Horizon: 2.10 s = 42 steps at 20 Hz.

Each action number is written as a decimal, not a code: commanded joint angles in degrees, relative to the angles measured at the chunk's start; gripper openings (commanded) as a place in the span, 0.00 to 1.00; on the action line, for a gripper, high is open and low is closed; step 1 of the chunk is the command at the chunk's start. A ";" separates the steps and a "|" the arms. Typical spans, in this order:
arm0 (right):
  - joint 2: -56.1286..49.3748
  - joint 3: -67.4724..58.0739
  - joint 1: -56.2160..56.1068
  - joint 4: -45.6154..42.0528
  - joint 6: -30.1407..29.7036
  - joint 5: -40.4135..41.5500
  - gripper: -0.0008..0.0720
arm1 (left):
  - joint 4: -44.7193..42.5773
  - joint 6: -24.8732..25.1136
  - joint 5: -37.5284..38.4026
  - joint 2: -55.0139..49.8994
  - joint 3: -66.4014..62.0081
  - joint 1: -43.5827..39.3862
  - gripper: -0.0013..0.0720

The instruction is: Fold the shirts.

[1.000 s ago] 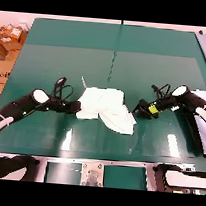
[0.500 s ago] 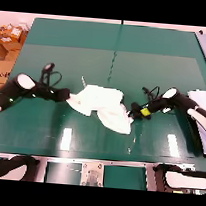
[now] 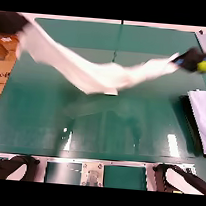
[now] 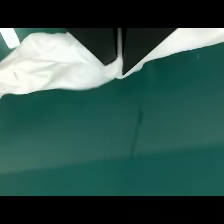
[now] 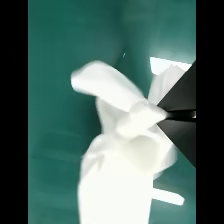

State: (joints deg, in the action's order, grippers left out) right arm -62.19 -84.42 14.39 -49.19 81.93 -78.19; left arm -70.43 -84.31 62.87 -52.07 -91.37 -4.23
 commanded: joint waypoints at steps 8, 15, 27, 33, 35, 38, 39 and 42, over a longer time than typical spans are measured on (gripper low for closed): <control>22.82 -16.28 6.49 -9.79 5.09 2.03 0.04 | -10.78 1.81 4.96 0.74 -25.70 0.11 0.04; 16.72 -3.13 6.36 -9.42 2.97 12.90 0.04 | -10.38 1.84 10.29 -8.11 -14.82 0.11 0.04; -24.92 16.02 0.52 -5.44 -3.15 23.34 0.04 | 11.50 2.29 -7.08 -39.04 5.68 0.07 0.25; -26.71 15.26 4.52 -5.46 -5.70 23.08 0.04 | 10.47 0.13 12.52 -36.89 -0.31 4.83 0.74; -26.73 15.26 6.16 -5.46 -5.73 23.08 0.04 | 9.22 -2.95 21.97 -35.30 -0.24 6.58 0.74; -26.73 15.26 7.26 -5.51 -6.16 23.10 0.04 | 7.54 -5.90 29.70 -31.01 6.40 6.69 0.74; -26.73 15.26 7.52 -5.49 -6.16 23.10 0.04 | 7.39 -6.69 28.98 -28.20 11.85 6.27 0.74; -26.73 15.26 7.54 -5.42 -6.14 23.12 0.04 | 6.49 -8.83 17.79 -18.73 32.50 3.52 0.74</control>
State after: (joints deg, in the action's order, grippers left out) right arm -88.86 -69.10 21.47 -54.68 75.94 -55.07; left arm -63.00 -90.30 85.47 -77.49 -72.79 0.80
